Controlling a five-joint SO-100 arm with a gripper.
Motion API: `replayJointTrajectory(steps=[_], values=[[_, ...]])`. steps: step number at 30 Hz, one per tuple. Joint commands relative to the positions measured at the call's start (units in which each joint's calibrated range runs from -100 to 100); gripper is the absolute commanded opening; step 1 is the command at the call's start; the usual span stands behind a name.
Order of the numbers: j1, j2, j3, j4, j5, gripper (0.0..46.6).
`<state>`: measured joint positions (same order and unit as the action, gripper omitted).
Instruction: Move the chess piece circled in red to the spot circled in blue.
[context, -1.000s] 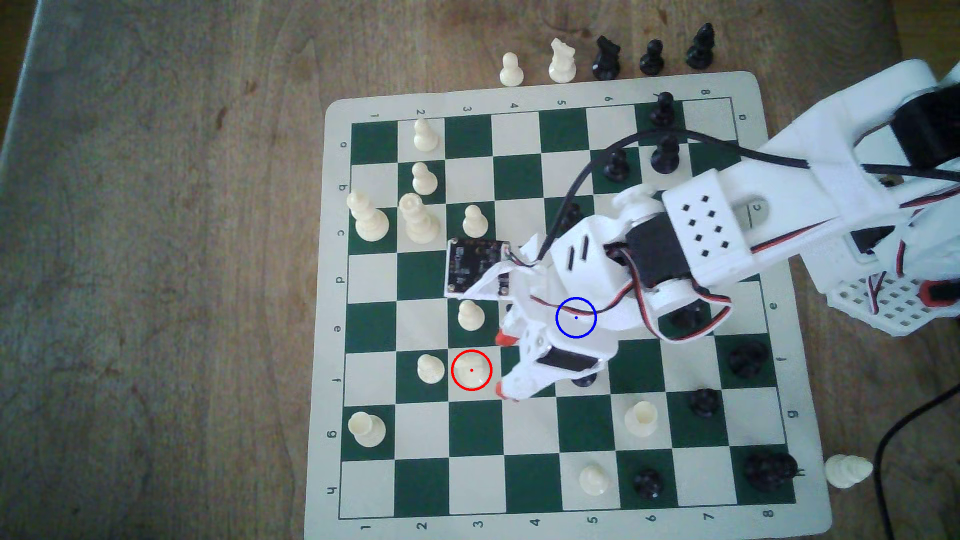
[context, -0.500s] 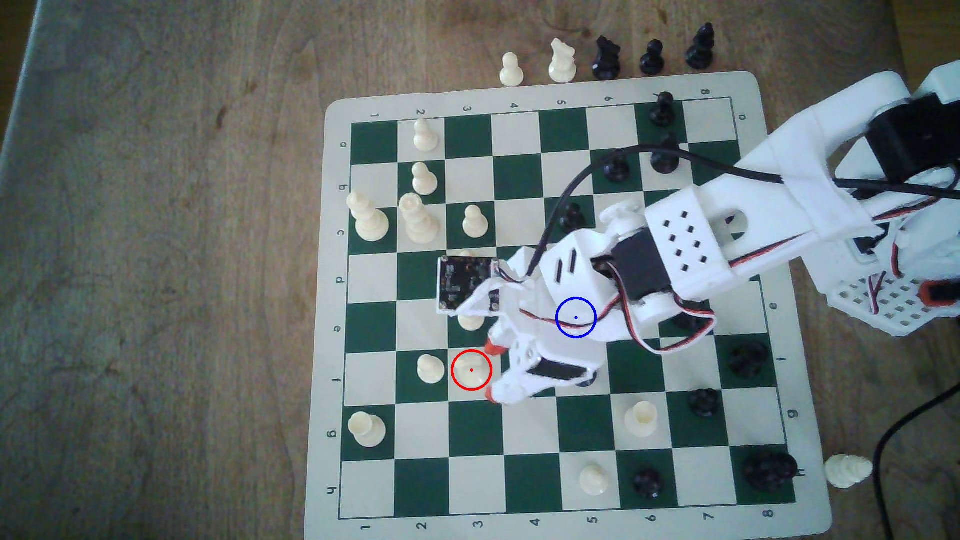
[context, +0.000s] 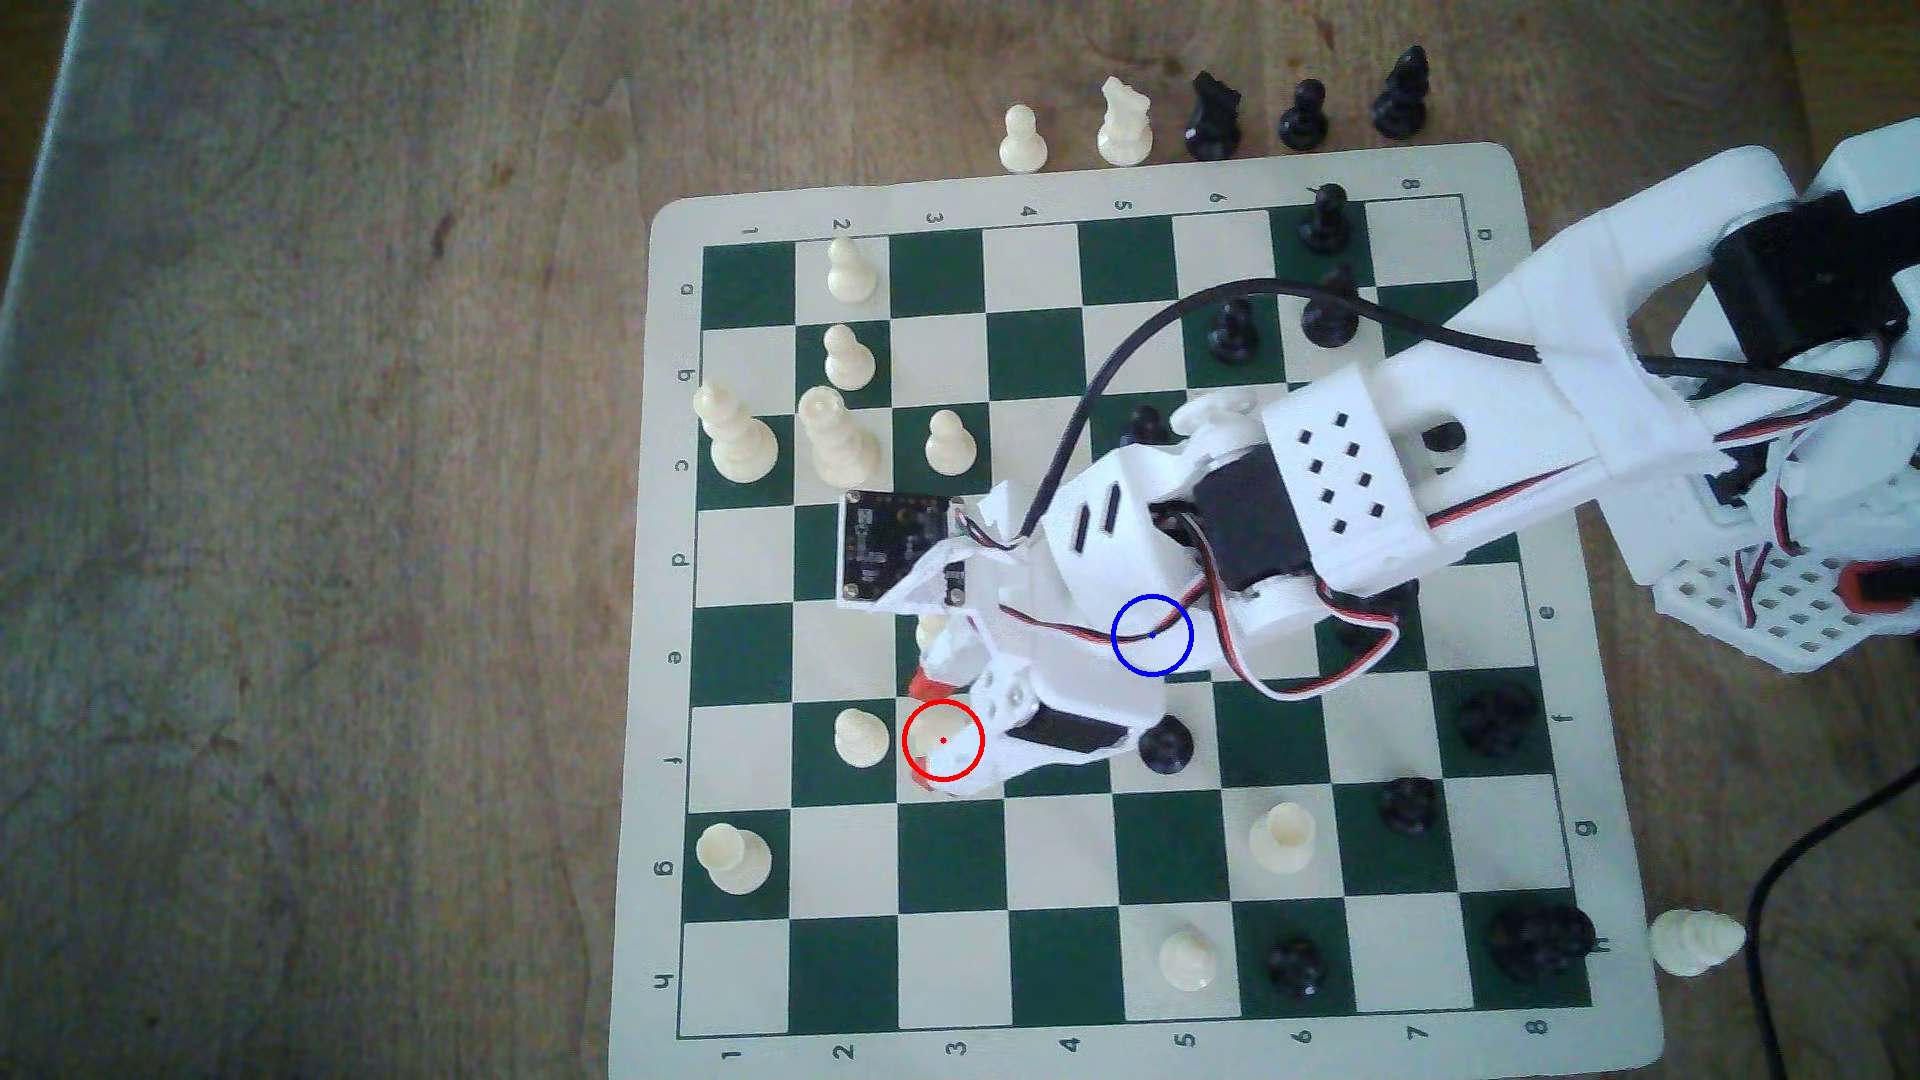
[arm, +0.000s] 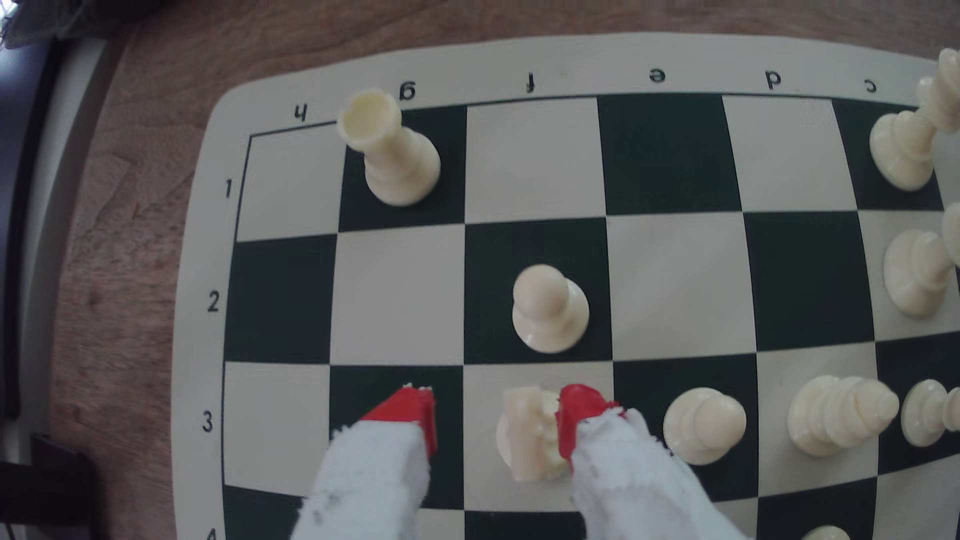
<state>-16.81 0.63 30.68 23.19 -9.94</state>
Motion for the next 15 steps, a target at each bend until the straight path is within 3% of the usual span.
replayJointTrajectory(steps=[1,15], values=[[-0.12,-0.29,-5.39,-1.16,0.24,12.3],[-0.51,2.51,-7.2,-1.07,0.39,10.7]])
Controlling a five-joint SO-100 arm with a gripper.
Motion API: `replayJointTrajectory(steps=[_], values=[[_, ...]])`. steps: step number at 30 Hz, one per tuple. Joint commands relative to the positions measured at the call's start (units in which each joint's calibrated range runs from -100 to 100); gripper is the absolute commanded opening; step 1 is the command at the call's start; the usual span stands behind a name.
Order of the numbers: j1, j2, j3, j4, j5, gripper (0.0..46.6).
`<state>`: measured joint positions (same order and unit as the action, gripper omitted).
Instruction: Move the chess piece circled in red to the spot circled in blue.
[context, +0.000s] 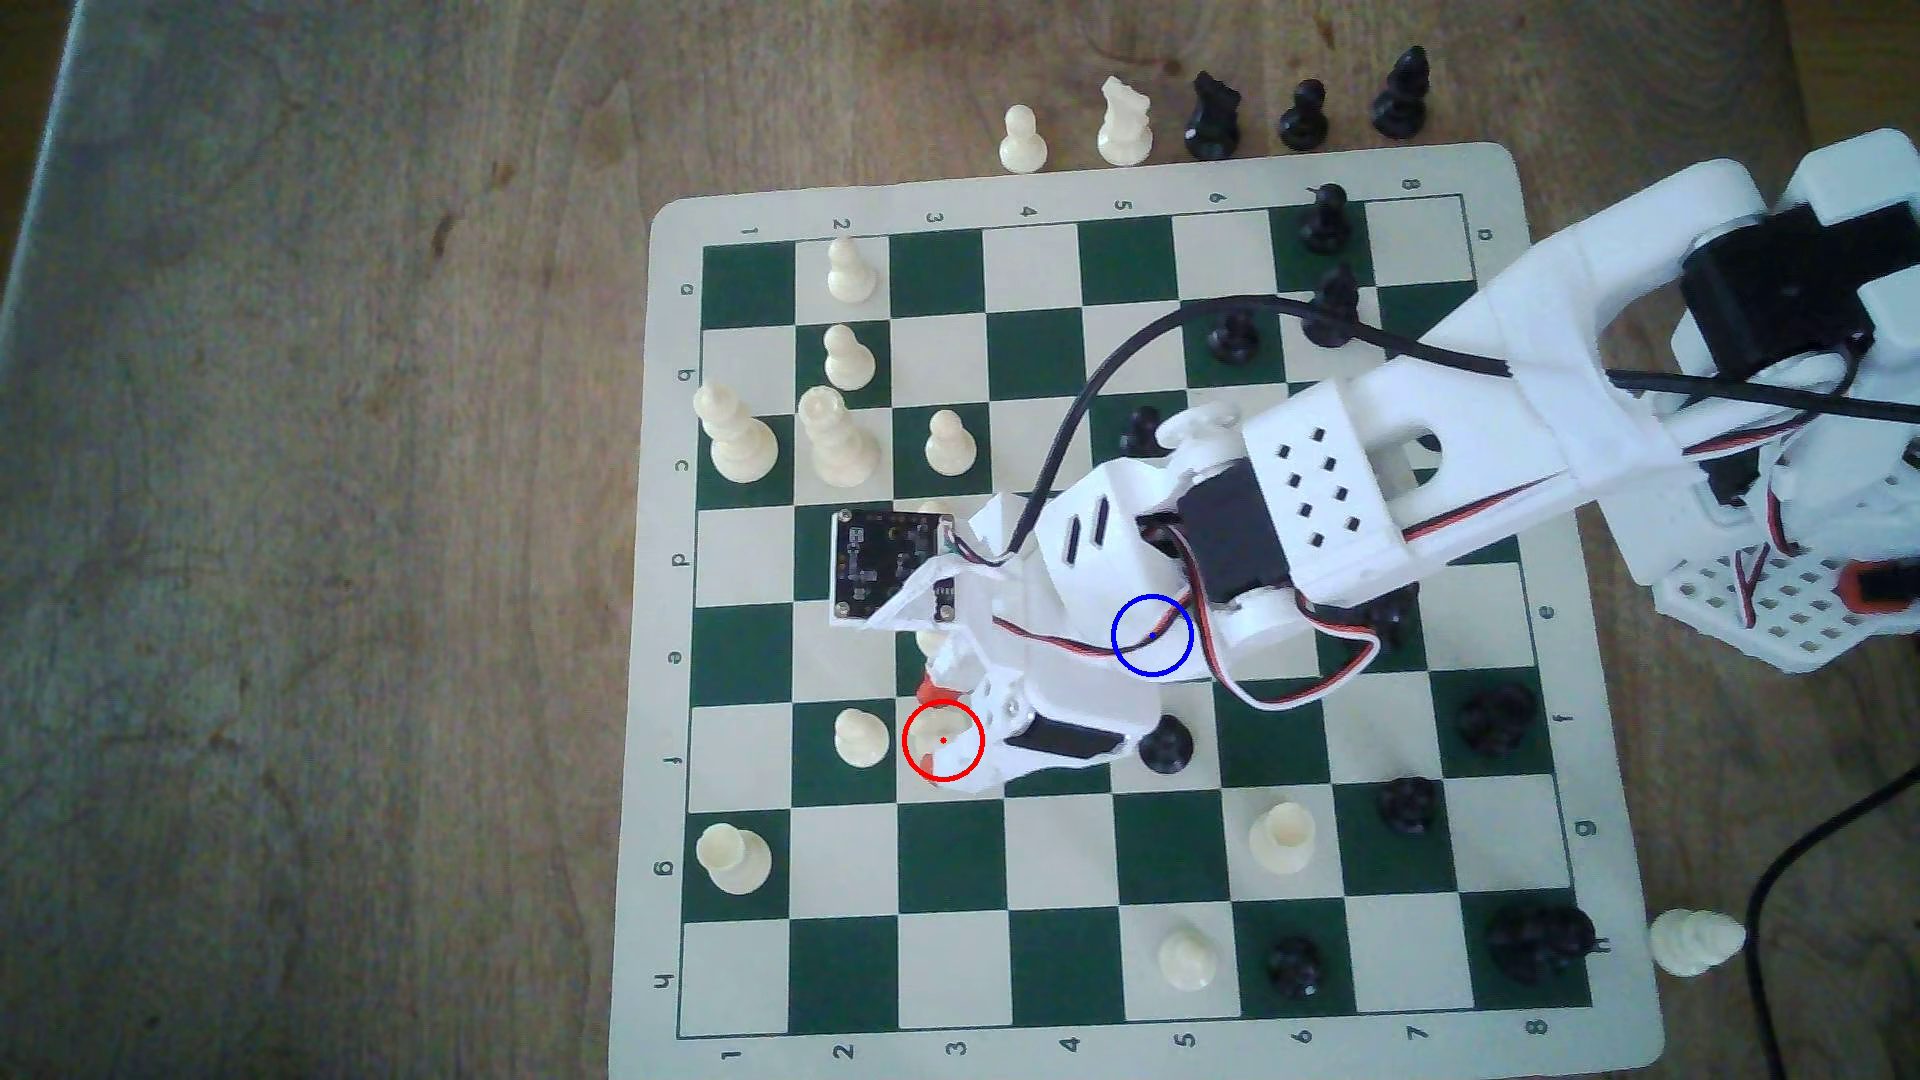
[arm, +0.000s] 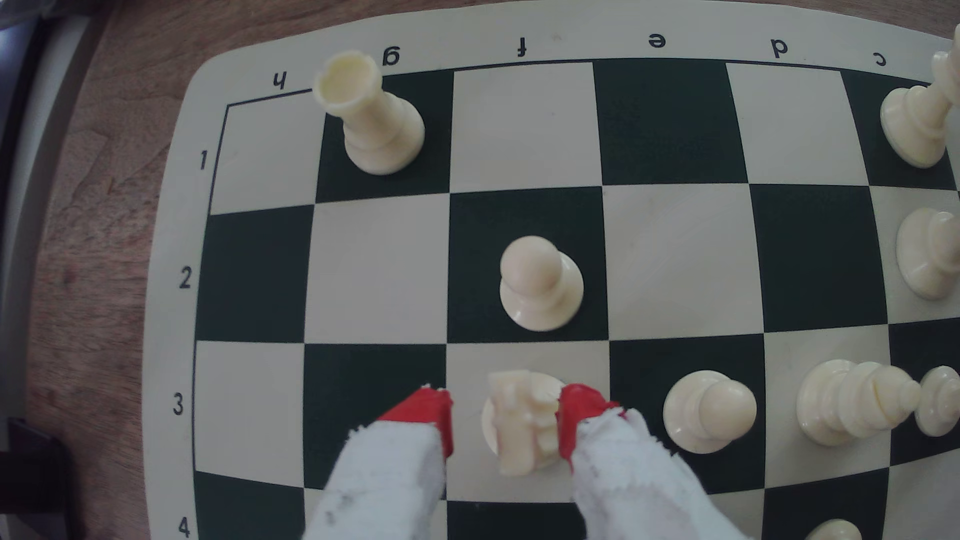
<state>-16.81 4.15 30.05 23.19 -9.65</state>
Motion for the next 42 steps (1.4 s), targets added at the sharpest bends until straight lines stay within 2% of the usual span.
replayJointTrajectory(steps=[1,5,8,10,23,28,32,36,42], values=[[-0.43,-1.01,-6.66,-0.99,0.1,10.7],[-0.51,-1.09,-7.02,-0.83,0.1,9.1],[-0.51,-0.92,-7.38,0.07,0.1,2.2],[-0.43,-0.58,-7.93,0.97,0.05,0.3],[-0.28,-1.6,-9.74,2.61,-0.1,0.3],[1.21,-8.22,-12.01,8.1,-0.24,0.3],[0.27,-13.49,-11.74,12.11,-0.2,0.3],[-1.14,-20.96,-8.11,15.72,-0.24,0.3],[-2.47,-33.86,8.21,17.11,0.1,0.3]])
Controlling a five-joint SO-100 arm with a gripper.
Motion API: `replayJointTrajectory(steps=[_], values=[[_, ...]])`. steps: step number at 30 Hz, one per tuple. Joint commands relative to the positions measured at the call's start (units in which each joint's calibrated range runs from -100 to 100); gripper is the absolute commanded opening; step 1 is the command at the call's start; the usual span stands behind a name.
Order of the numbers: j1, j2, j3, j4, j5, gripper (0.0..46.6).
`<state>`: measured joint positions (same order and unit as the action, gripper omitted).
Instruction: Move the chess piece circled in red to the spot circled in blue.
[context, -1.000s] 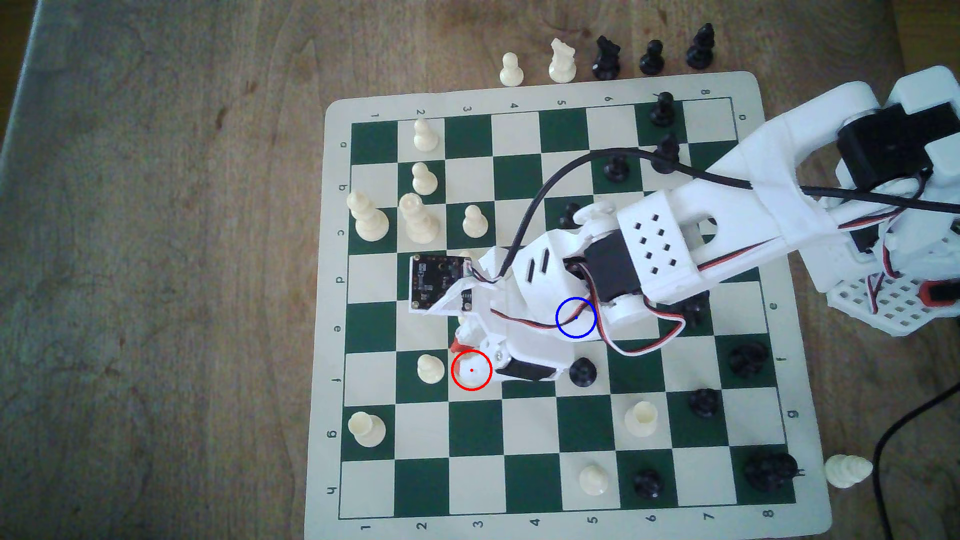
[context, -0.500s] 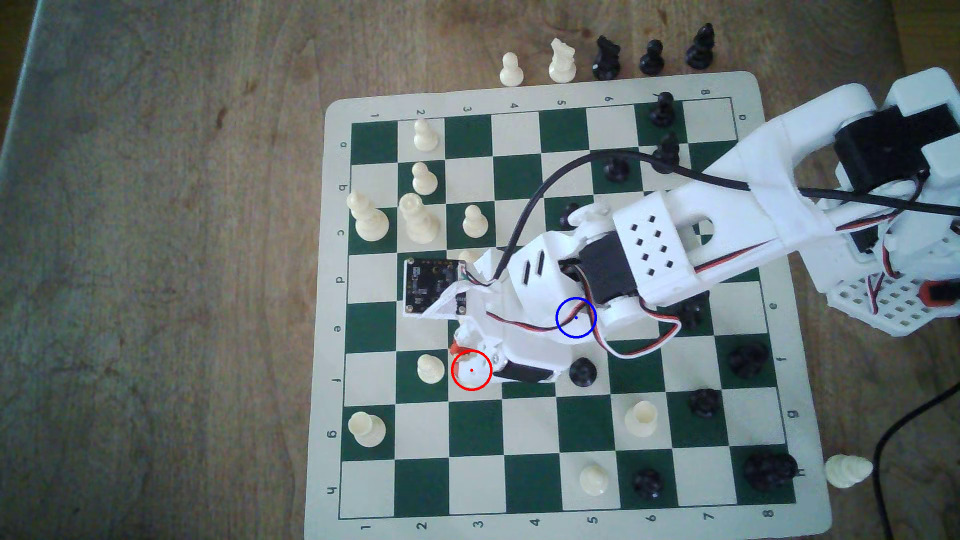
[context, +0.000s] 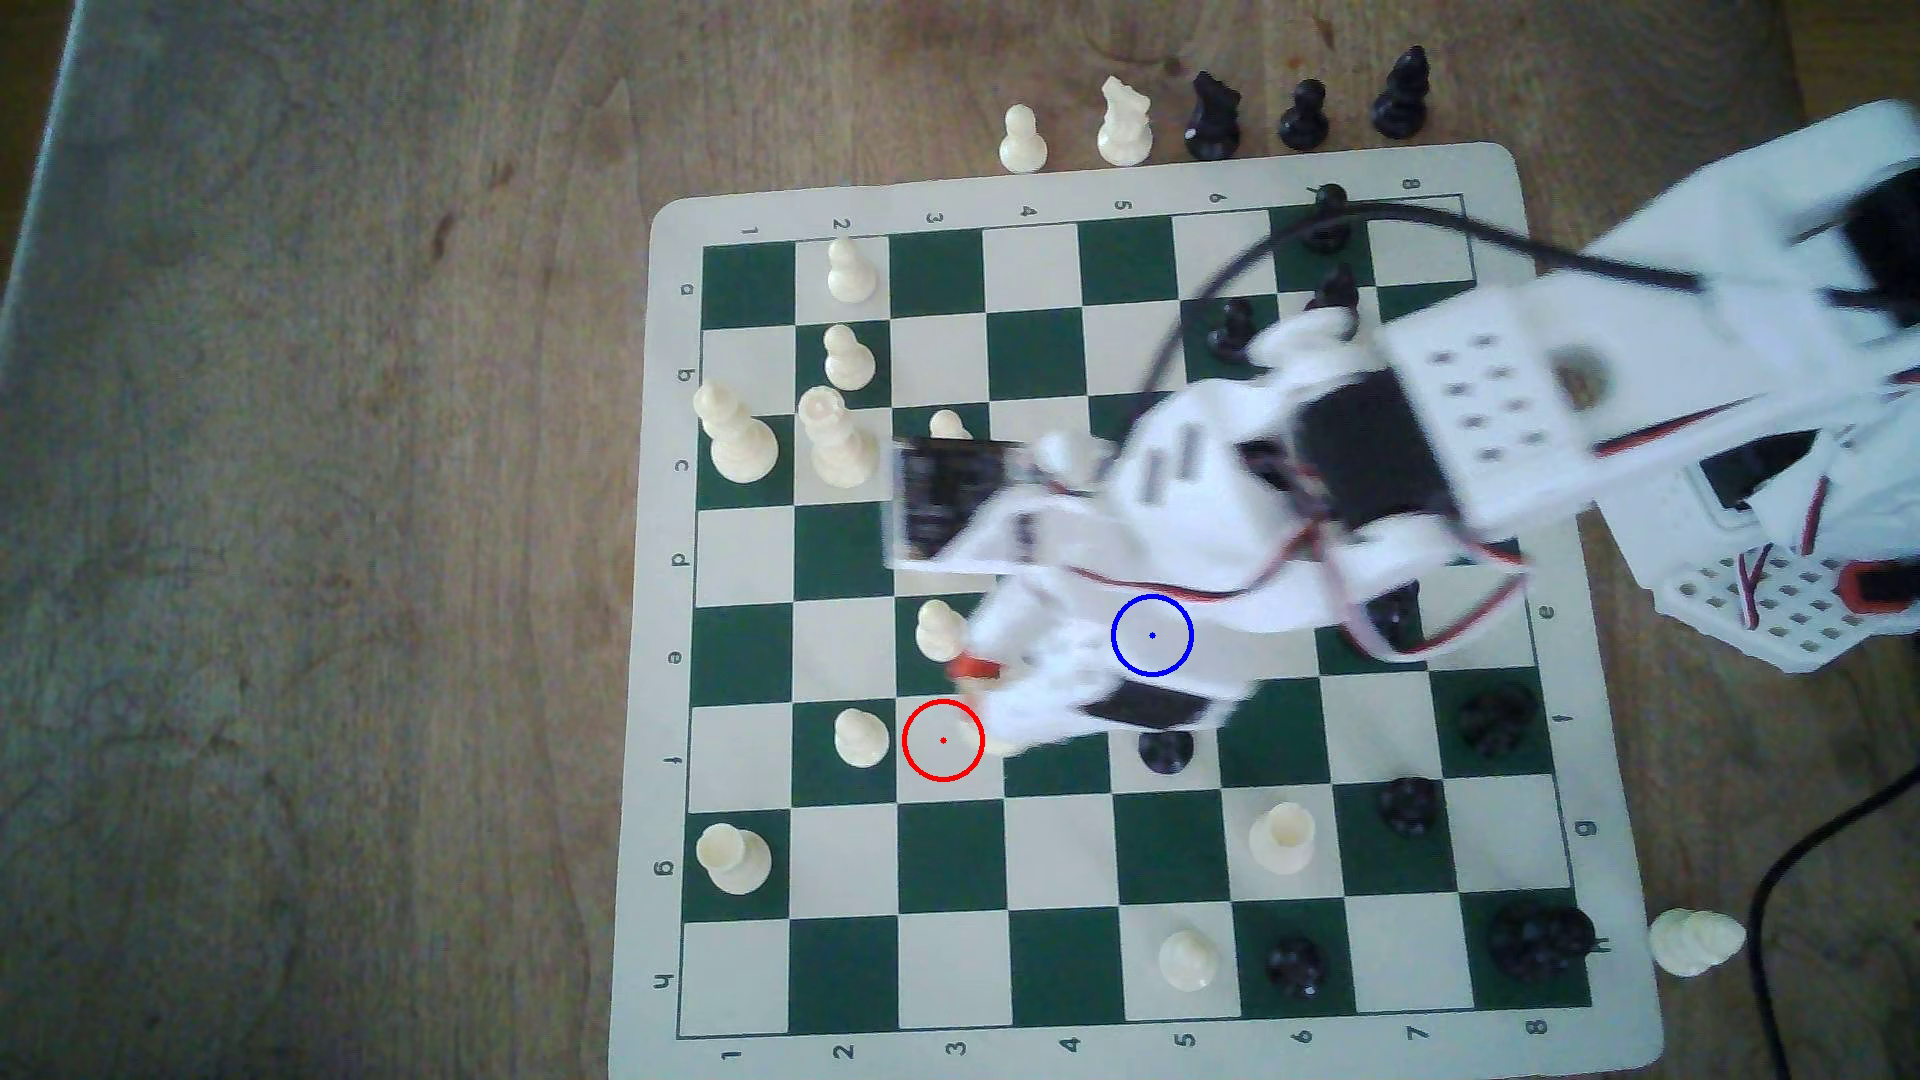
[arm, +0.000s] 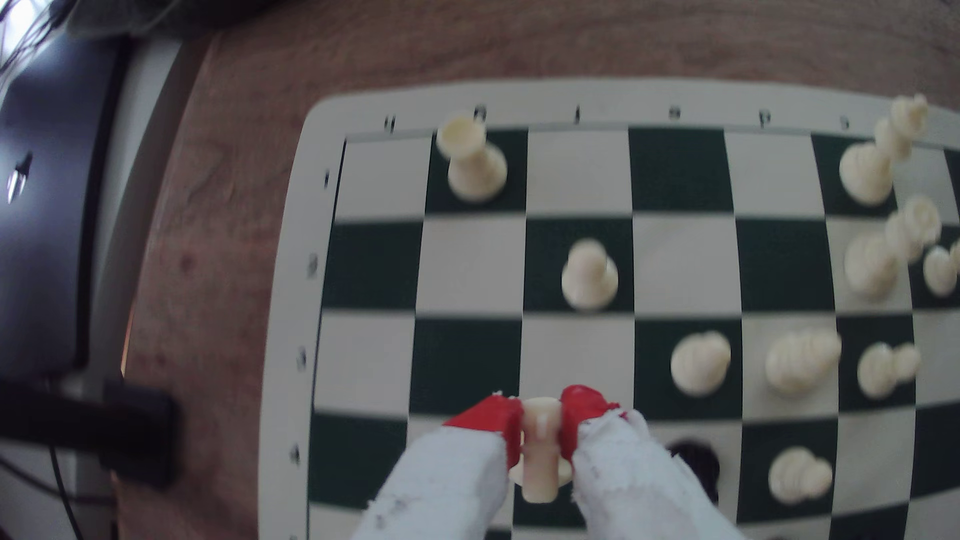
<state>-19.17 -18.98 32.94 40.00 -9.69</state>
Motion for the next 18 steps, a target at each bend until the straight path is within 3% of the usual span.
replayJointTrajectory(steps=[1,8,18], values=[[-0.11,-11.84,6.77,0.29,0.15,0.3],[0.99,-18.2,17.19,-0.28,0.54,0.3],[3.88,-19.39,23.18,-3.23,1.76,0.3]])
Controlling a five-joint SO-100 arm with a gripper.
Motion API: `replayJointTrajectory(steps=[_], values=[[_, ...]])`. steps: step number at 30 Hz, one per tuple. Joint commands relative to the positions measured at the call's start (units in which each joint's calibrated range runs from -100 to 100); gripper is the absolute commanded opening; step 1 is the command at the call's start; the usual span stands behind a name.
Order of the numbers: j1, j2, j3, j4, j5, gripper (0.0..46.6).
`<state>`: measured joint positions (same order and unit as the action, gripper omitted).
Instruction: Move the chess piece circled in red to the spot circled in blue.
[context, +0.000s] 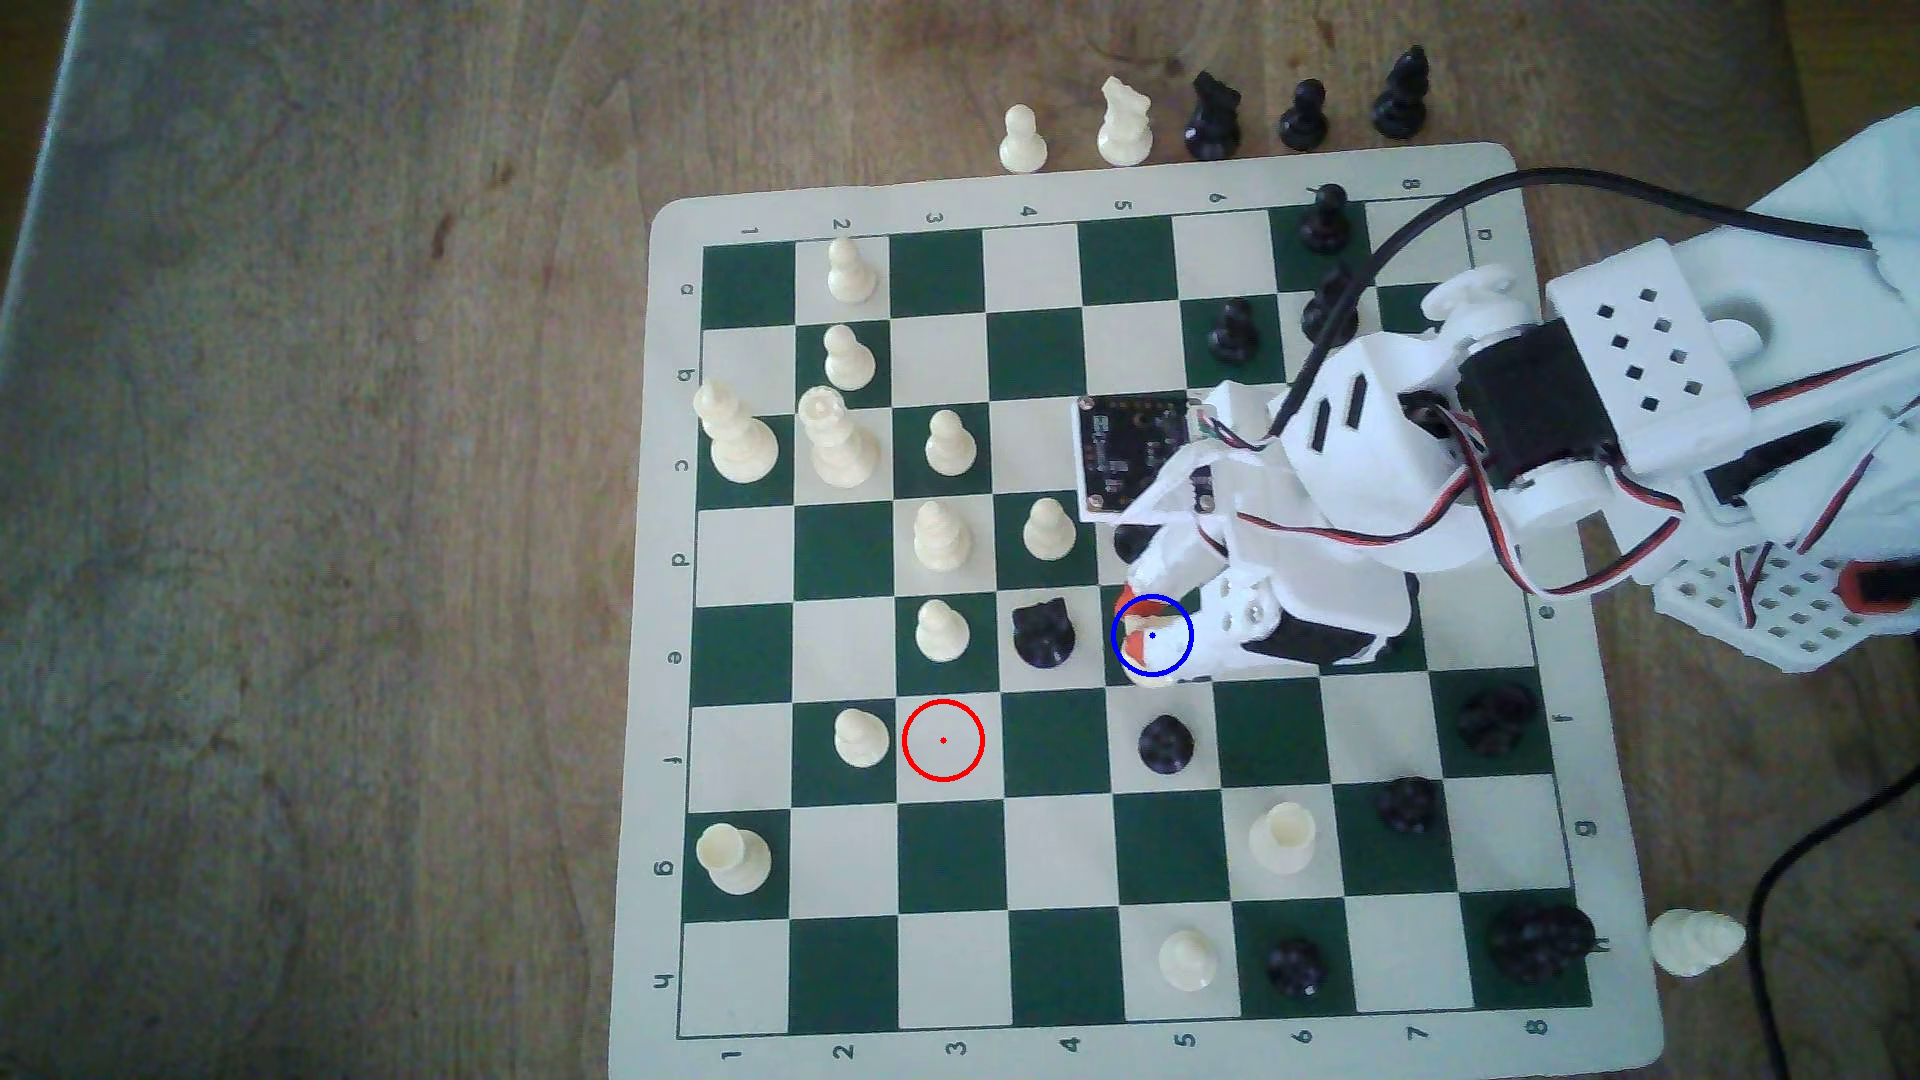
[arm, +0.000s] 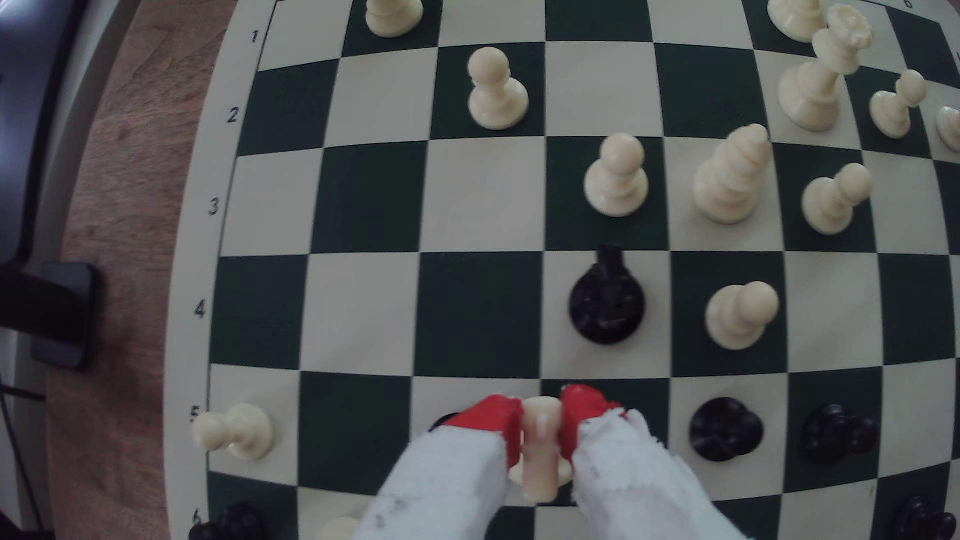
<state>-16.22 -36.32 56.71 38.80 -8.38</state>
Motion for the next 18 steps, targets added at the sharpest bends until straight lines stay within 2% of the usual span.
replayJointTrajectory(steps=[1,18], values=[[1.01,-1.45,-0.41,-2.2,0.59,0.3],[1.95,4.66,2.76,-7.27,2.3,0.3]])
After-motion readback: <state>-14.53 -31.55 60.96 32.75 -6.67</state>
